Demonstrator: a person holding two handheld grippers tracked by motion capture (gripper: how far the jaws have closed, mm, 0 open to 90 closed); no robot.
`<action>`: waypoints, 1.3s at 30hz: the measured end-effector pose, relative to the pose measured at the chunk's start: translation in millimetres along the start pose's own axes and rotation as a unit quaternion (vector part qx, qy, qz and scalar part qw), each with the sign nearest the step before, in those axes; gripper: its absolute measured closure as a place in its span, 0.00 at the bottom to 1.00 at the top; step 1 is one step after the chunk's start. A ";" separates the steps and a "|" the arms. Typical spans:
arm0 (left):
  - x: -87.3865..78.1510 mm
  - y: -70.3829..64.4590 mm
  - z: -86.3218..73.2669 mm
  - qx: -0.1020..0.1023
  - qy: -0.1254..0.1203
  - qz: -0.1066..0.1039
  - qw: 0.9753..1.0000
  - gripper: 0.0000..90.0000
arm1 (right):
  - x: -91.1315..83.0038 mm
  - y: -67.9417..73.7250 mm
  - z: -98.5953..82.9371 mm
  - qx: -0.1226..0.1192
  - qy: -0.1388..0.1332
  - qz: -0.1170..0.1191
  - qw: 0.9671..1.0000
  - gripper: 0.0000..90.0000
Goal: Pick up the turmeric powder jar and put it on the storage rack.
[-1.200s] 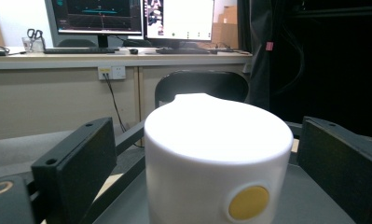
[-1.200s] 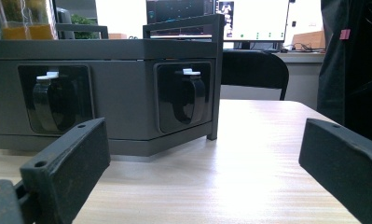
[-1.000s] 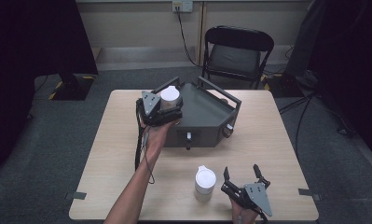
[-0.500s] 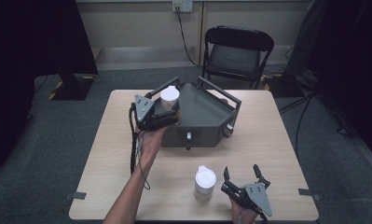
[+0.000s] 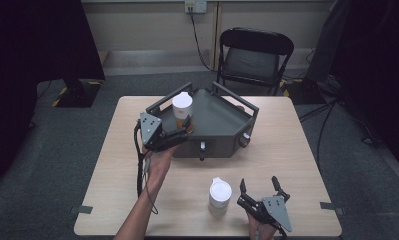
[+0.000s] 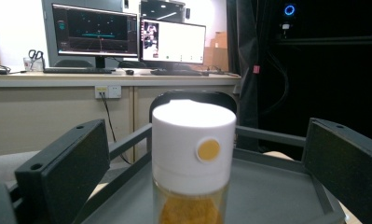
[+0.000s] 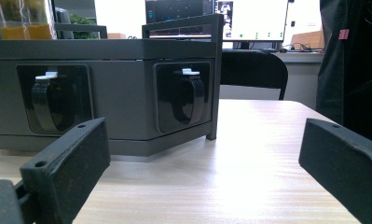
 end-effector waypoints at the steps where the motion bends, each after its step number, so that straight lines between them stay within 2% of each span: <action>1: -1.4 -0.5 -1.0 0.000 -0.001 0.001 1.000 0.00 | 0.0 0.0 0.0 0.000 0.000 0.000 1.000 0.00; 6: -10.8 -2.7 -4.9 0.003 -0.005 0.009 1.000 0.00 | 0.0 0.0 0.0 0.000 0.000 0.000 1.000 0.00; 16: -31.0 1.3 -14.9 0.004 -0.010 0.022 1.000 0.00 | 0.0 0.0 0.0 0.000 0.000 0.000 1.000 0.00; 23: -42.1 3.0 -30.8 -0.004 -0.015 0.029 0.999 0.00 | 0.0 0.0 -0.1 0.000 0.000 0.000 1.000 0.00; 30: -55.0 2.6 -39.2 0.003 -0.021 0.043 0.999 0.00 | 0.0 0.0 -0.1 0.000 0.000 0.000 1.000 0.00; 34: -65.8 4.9 -46.6 -0.010 -0.022 0.039 0.999 0.00 | 0.0 0.0 -0.1 0.000 0.000 0.000 1.000 0.00; 39: -78.1 6.3 -56.2 -0.010 -0.019 0.043 0.999 0.00 | 0.0 0.0 -0.1 0.000 0.000 0.000 1.000 0.00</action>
Point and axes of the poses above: each handheld gripper's, and its own axes: x roughly forward along the jaws, z roughly out of its top, y roughly to its left, the point moved 9 cm from there along x, roughly forward along the jaws, and after that the axes turned 9 degrees about y, right-handed, at the moved point
